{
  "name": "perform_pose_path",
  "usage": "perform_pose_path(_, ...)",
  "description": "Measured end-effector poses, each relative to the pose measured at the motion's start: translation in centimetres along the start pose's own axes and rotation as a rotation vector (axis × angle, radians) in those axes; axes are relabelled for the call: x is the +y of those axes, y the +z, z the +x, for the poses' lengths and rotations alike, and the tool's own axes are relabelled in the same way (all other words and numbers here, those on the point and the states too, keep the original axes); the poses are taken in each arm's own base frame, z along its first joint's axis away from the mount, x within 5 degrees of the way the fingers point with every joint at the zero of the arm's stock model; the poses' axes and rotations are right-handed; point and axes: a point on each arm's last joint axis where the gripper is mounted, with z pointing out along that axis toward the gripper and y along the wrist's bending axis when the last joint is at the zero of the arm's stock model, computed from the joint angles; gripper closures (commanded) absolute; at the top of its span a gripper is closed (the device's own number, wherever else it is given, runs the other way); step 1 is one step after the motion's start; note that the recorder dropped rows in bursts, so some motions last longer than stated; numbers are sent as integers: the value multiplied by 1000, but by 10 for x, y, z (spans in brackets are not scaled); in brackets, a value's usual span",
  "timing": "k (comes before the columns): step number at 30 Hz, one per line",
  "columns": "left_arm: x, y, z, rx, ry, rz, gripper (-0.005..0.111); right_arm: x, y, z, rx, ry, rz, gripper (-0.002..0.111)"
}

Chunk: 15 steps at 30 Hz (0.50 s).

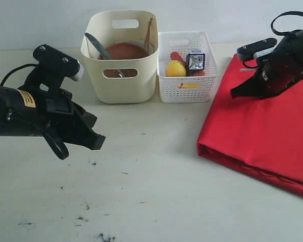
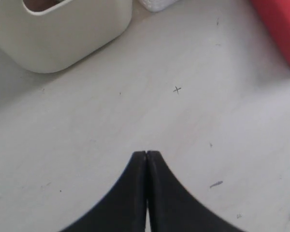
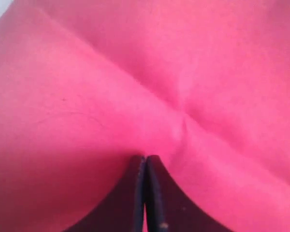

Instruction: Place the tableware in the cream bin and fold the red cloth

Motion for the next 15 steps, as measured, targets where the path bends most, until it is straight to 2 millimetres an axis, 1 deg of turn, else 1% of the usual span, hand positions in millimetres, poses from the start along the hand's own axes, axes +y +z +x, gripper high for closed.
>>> perform_pose_path(1,0,0,1,4,0,0,107,-8,-1,0,-1,30,14,108)
perform_pose_path(4,0,0,3,8,-3,0,107,-41,-10,-4,-36,143,63,108)
perform_pose_path(6,0,0,3,6,-11,0,107,-65,-11,-4,-66,219,77,108)
perform_pose_path(7,0,0,3,6,-17,0,107,-73,-10,-4,-77,244,77,108)
perform_pose_path(8,0,0,2,5,-22,0,107,-84,-5,-1,-87,277,74,108)
perform_pose_path(10,0,0,2,5,-35,0,107,-97,6,4,-87,310,73,108)
perform_pose_path(11,0,0,2,4,-39,1,107,-101,17,6,-75,322,75,108)
perform_pose_path(13,0,0,2,2,-45,1,107,-104,35,9,-50,330,77,108)
perform_pose_path(15,0,0,3,3,-49,1,107,-105,45,1,-68,328,77,108)
